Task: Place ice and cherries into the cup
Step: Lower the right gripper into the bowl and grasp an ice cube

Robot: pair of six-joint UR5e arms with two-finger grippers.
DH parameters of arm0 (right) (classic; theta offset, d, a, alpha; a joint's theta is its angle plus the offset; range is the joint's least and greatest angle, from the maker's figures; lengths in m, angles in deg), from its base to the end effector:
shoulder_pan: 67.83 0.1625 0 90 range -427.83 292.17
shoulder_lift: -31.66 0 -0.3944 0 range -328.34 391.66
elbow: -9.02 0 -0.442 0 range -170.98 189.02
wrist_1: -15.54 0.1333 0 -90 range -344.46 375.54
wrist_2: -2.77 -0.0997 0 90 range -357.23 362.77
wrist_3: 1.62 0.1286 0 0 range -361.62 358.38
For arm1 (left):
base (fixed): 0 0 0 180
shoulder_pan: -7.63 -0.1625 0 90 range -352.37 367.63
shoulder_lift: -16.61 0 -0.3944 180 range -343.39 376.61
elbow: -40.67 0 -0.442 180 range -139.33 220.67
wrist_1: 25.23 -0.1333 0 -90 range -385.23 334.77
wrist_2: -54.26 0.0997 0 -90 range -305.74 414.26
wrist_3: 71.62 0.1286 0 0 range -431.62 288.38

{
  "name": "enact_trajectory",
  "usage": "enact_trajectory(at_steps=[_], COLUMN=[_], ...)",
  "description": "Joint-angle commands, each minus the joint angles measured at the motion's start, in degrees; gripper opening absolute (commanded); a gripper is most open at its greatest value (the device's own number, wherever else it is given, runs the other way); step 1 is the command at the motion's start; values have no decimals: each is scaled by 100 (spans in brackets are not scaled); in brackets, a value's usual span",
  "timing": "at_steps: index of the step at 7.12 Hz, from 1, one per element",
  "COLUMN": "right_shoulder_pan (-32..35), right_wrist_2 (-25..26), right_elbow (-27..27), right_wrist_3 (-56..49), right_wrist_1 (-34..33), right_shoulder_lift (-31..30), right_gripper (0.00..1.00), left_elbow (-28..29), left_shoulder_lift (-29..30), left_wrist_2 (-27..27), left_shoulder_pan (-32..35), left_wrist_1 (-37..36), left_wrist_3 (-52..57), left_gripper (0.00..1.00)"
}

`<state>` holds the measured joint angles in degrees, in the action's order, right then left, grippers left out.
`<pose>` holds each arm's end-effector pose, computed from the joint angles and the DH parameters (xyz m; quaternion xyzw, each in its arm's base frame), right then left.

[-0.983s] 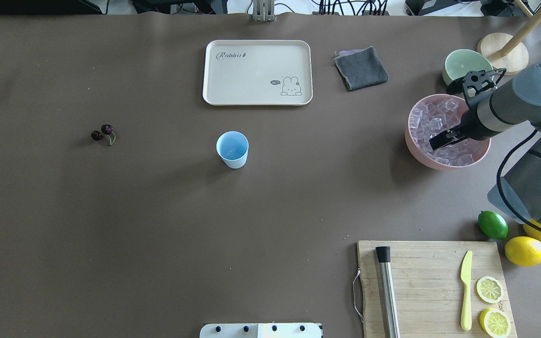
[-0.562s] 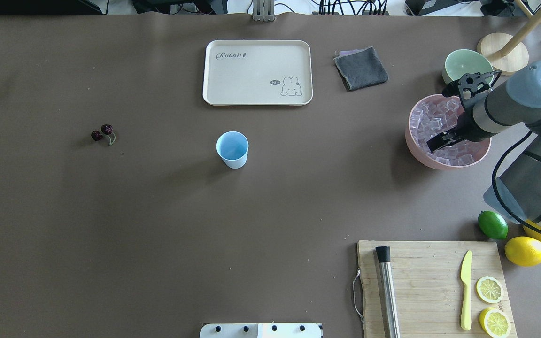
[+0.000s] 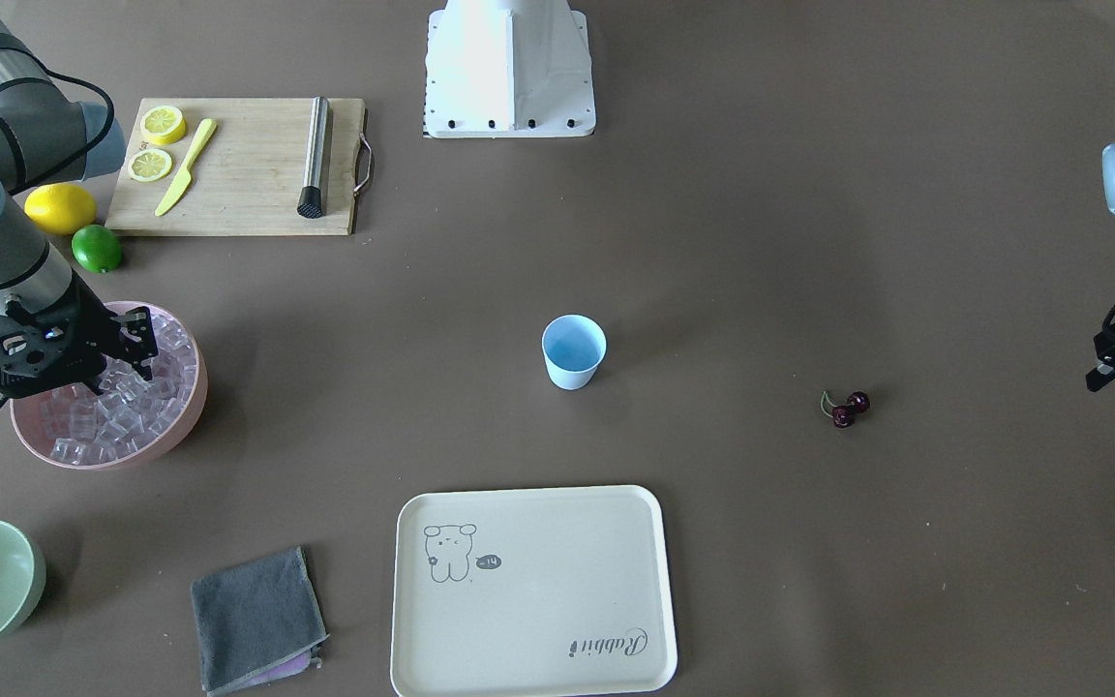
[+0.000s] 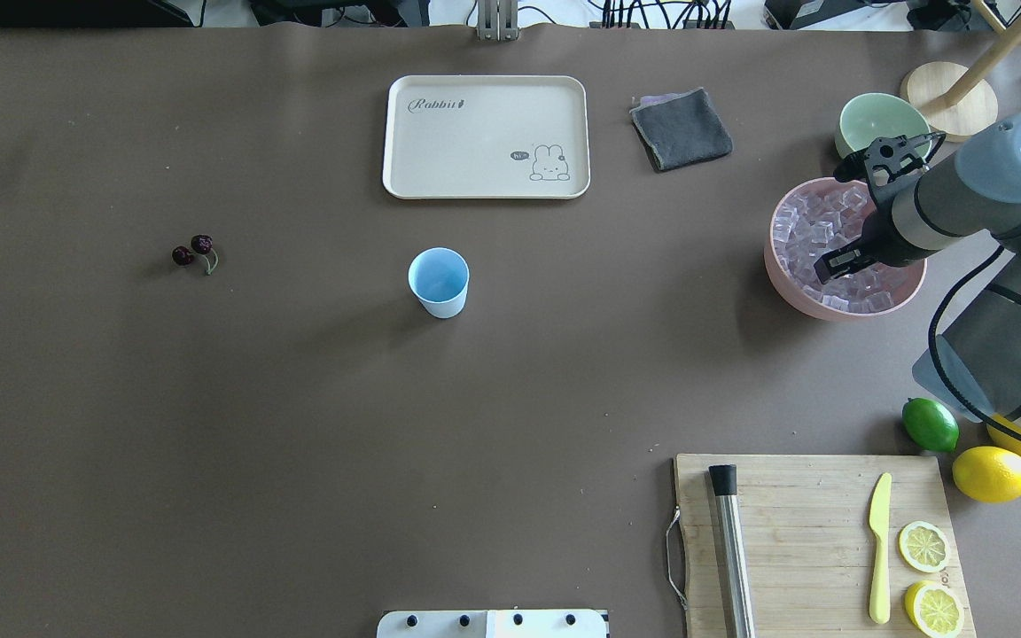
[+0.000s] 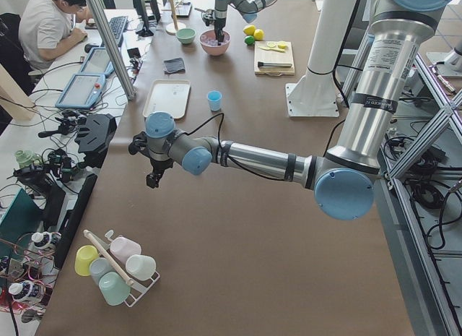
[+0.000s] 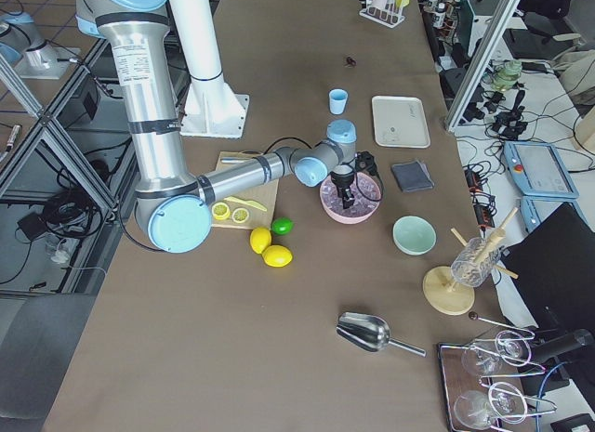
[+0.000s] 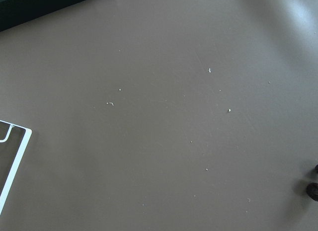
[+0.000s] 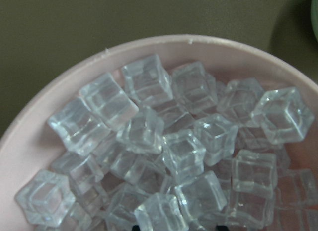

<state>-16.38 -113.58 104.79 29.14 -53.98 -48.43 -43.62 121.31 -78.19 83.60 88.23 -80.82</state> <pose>-0.3404 -0.5495 0.4658 0.1254 -0.3501 -0.1334 0.9187 0.1177 -0.6629 0.5015 0.1851 0.3929 0.1388 0.8900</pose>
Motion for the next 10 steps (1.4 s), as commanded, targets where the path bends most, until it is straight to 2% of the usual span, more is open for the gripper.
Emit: enact_trajectory(at_steps=[1, 2, 4, 6, 7, 10], right_shoulder_pan=[-3, 14, 40, 76, 93, 207], right_wrist_2=[7, 7, 60, 68, 60, 33], right_elbow=[2, 20, 37, 64, 160, 275], right_wrist_3=[9, 17, 44, 61, 61, 70], right_wrist_1=[0, 0, 0, 0, -9, -18], right_shoulder_lift=[-7, -7, -33, -33, -59, -51], right_gripper=[42, 30, 20, 3, 0, 0], left_elbow=[0, 0, 0, 0, 0, 0], left_shoulder_lift=[15, 15, -2, -20, -29, -20], left_wrist_2=[9, 0, 0, 0, 0, 0], left_shoulder_pan=[-38, -39, -47, -47, -47, -47], left_wrist_1=[0, 9, 157, 167, 167, 167], left_wrist_3=[-20, -20, -151, -152, -152, -160], left_gripper=[98, 98, 98, 98, 98, 98])
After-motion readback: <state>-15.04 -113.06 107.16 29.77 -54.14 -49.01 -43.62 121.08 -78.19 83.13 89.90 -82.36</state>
